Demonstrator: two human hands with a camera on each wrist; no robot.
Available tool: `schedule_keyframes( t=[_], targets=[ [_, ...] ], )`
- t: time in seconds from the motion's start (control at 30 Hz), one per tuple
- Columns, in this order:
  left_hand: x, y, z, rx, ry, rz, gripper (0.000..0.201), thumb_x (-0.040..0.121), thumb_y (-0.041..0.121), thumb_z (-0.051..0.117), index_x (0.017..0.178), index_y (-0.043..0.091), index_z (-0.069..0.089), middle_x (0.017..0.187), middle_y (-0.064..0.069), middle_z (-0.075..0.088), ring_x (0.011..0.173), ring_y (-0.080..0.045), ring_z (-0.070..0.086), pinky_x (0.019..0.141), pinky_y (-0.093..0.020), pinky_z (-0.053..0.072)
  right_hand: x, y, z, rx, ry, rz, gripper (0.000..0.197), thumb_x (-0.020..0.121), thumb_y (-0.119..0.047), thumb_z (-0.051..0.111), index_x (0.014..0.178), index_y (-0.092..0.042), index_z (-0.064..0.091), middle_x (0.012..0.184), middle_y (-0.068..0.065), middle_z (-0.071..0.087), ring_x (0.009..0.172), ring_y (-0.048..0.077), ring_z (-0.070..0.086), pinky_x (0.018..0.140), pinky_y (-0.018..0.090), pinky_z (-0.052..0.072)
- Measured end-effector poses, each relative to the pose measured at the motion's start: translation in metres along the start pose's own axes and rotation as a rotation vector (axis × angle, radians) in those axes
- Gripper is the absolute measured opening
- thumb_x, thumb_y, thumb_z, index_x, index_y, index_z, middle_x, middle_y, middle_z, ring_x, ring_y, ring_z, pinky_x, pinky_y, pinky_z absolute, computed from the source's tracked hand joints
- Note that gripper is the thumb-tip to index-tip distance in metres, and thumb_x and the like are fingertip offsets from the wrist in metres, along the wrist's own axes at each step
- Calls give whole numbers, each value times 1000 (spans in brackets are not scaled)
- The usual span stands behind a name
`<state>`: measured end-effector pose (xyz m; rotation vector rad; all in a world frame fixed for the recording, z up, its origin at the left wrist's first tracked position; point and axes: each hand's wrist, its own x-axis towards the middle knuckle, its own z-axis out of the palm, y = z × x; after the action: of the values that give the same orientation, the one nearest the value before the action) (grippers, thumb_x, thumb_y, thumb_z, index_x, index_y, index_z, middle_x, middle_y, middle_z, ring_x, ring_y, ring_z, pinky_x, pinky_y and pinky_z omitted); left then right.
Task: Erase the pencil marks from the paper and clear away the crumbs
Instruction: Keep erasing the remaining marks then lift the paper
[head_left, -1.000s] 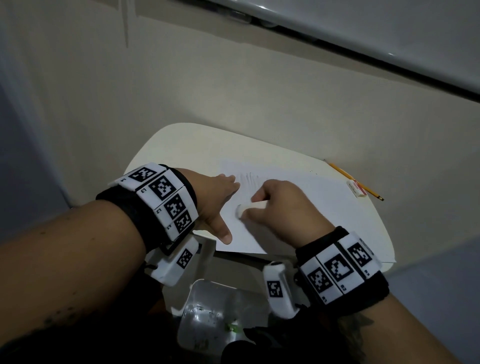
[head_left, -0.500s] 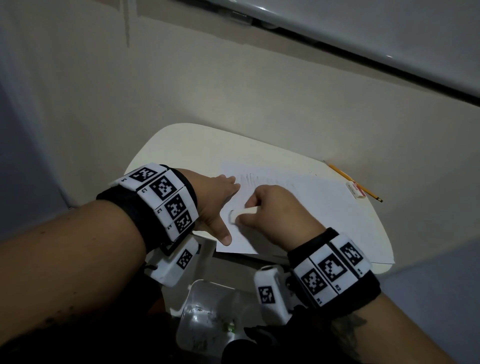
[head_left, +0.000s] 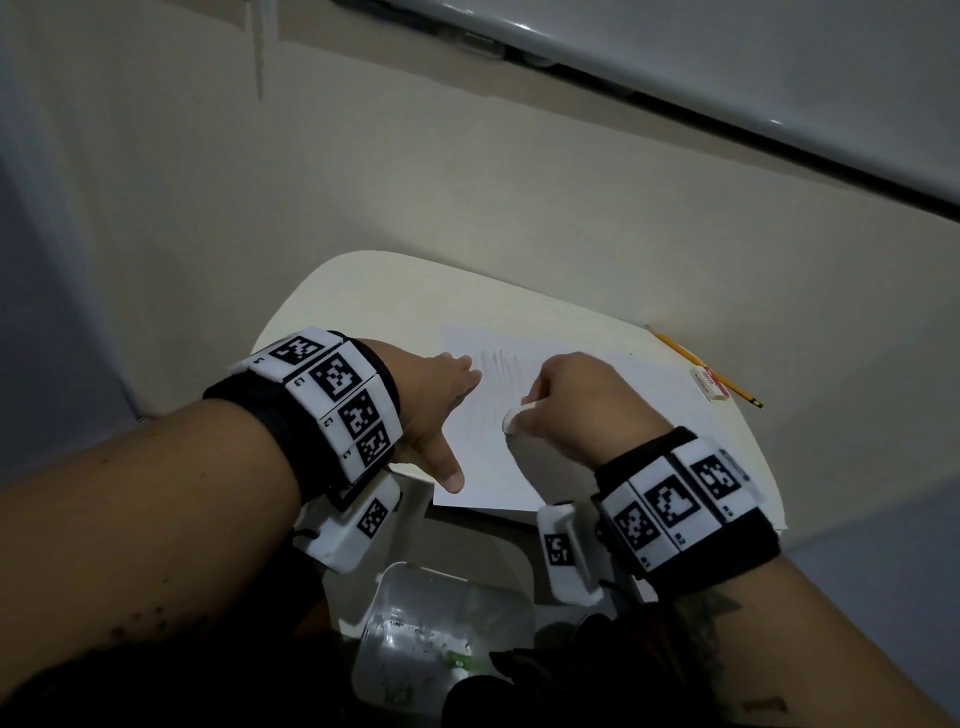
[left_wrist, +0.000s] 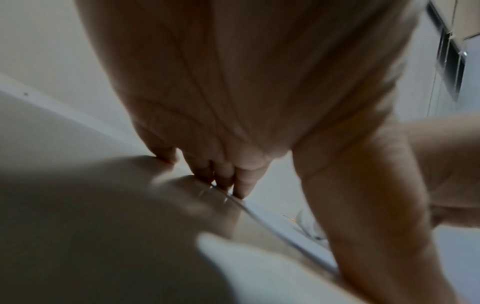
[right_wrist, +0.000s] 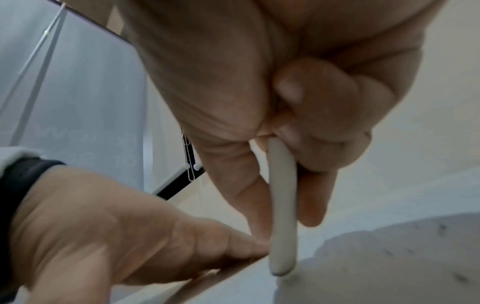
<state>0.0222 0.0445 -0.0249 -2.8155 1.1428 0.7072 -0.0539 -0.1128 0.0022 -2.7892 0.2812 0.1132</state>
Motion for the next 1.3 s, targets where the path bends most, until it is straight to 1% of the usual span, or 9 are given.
schedule_keyframes(
  t=[0.23, 0.47, 0.57, 0.67, 0.77, 0.93, 1.03, 1.17, 1.3],
  targets=[
    [-1, -3, 3, -9, 12, -4, 116, 62, 66, 78, 149, 14, 22, 163, -6, 9, 149, -22, 12, 114, -51, 29, 7, -10, 5, 167, -177, -108, 24, 74, -35, 84, 84, -18, 70, 78, -6, 70, 74, 8, 64, 66, 26, 48],
    [0, -3, 1, 58, 9, -49, 129, 58, 74, 74, 153, 17, 9, 163, -1, 5, 151, -23, 2, 116, -53, 24, 17, -12, -13, 161, -216, -109, 21, 75, -29, 83, 88, -14, 74, 63, -8, 68, 47, 0, 52, 47, 16, 38],
    [2, -8, 3, 21, -5, -43, 135, 54, 78, 72, 156, 27, 1, 164, 1, -7, 151, -23, -7, 117, -55, 16, 18, -20, -1, 151, -262, -143, 26, 73, -32, 84, 87, -13, 72, 61, -11, 66, 57, 1, 56, 56, 21, 40],
    [5, -8, 3, 85, -26, -61, 143, 52, 82, 69, 155, 20, -8, 164, 2, -8, 151, -22, -5, 117, -55, 18, 19, -11, -8, 59, -269, -93, 29, 74, -34, 84, 87, -12, 71, 67, -8, 68, 65, 9, 59, 59, 23, 42],
    [6, -7, 2, 98, -31, -66, 143, 53, 82, 69, 155, 18, -9, 164, 2, -9, 151, -21, -6, 116, -54, 18, 24, -7, -20, -59, -252, -52, 26, 74, -29, 84, 88, -11, 71, 73, -3, 70, 62, 11, 57, 54, 21, 41],
    [6, -8, 1, 29, -33, -47, 134, 52, 79, 73, 156, 31, 3, 164, 0, -11, 151, -24, -10, 117, -55, 13, 21, -23, -1, 129, -324, -164, 28, 73, -33, 84, 84, -12, 69, 68, -9, 68, 58, 1, 56, 56, 20, 40],
    [8, -9, 2, 75, -48, -69, 144, 50, 82, 70, 156, 23, -9, 164, 1, -12, 151, -23, -9, 117, -55, 15, 23, -14, -5, 58, -329, -132, 25, 74, -35, 84, 80, -16, 68, 73, -5, 72, 69, 10, 62, 66, 24, 46],
    [9, -9, 2, 118, -33, -63, 147, 49, 85, 67, 155, 18, -9, 164, 2, -7, 151, -23, -3, 115, -55, 20, 30, -1, -25, -121, -278, -36, 27, 73, -31, 84, 86, -12, 71, 65, -7, 68, 58, 10, 57, 55, 22, 41],
    [7, -8, 1, 80, -47, -67, 143, 51, 82, 69, 156, 24, -9, 164, 1, -12, 151, -23, -8, 117, -55, 15, 32, -16, -15, 143, -312, -100, 27, 73, -34, 85, 82, -13, 69, 67, -5, 70, 56, 13, 50, 55, 25, 40]
  ],
)
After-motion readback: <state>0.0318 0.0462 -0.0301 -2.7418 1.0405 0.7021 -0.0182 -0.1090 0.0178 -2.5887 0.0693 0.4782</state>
